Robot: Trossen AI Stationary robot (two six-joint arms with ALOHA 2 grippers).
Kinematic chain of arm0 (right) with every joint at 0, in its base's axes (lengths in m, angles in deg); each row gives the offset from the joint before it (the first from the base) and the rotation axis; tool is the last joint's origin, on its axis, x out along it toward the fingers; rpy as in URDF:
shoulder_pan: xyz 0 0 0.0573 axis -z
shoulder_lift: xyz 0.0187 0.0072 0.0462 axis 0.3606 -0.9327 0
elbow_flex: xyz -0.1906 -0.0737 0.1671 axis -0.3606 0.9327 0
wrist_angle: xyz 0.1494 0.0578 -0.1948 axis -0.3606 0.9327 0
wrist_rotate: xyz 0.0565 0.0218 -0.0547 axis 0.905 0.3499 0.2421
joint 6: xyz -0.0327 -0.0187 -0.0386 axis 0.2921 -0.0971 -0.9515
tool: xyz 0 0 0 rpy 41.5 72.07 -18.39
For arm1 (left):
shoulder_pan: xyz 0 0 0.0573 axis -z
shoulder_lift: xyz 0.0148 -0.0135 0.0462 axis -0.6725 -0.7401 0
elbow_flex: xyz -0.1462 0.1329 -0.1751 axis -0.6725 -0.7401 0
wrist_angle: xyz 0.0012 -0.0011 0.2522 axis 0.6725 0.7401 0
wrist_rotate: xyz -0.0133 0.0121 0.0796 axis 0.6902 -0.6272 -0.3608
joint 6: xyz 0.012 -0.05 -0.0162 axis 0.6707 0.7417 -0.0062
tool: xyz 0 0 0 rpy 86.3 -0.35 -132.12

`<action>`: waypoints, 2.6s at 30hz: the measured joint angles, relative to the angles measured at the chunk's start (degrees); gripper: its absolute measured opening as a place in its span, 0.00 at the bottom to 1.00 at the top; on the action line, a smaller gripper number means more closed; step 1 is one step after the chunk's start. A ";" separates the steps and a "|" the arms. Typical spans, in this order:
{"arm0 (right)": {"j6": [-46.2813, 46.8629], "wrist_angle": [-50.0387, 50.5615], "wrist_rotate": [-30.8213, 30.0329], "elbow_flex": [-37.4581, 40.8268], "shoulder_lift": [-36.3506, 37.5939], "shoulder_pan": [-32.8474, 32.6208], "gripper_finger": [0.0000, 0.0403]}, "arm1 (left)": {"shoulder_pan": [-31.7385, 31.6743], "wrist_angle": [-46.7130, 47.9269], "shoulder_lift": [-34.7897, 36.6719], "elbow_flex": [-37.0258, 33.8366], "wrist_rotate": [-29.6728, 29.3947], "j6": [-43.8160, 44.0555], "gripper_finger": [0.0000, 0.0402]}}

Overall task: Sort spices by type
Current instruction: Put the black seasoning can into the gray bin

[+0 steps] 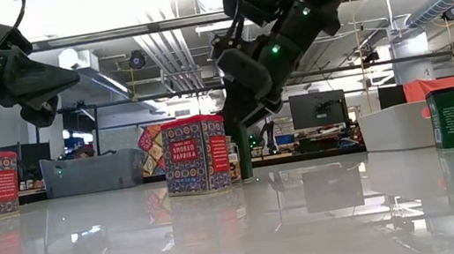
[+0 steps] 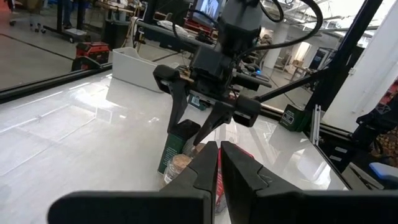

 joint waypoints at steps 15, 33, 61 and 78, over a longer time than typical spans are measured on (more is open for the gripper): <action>-0.38 0.19 0.02 0.00 1.43 0.02 0.32 | -0.01 0.02 0.04 0.00 0.00 0.00 0.01; 12.13 34.18 -25.04 0.46 28.03 -0.02 0.31 | -0.01 0.02 0.00 0.00 0.01 0.01 0.01; 36.33 35.85 -28.02 29.31 46.01 32.85 0.33 | -0.01 0.02 0.04 0.00 0.02 0.00 0.01; 37.29 30.89 -20.79 31.39 43.49 35.65 0.32 | -0.02 0.02 0.04 0.00 0.00 0.00 0.01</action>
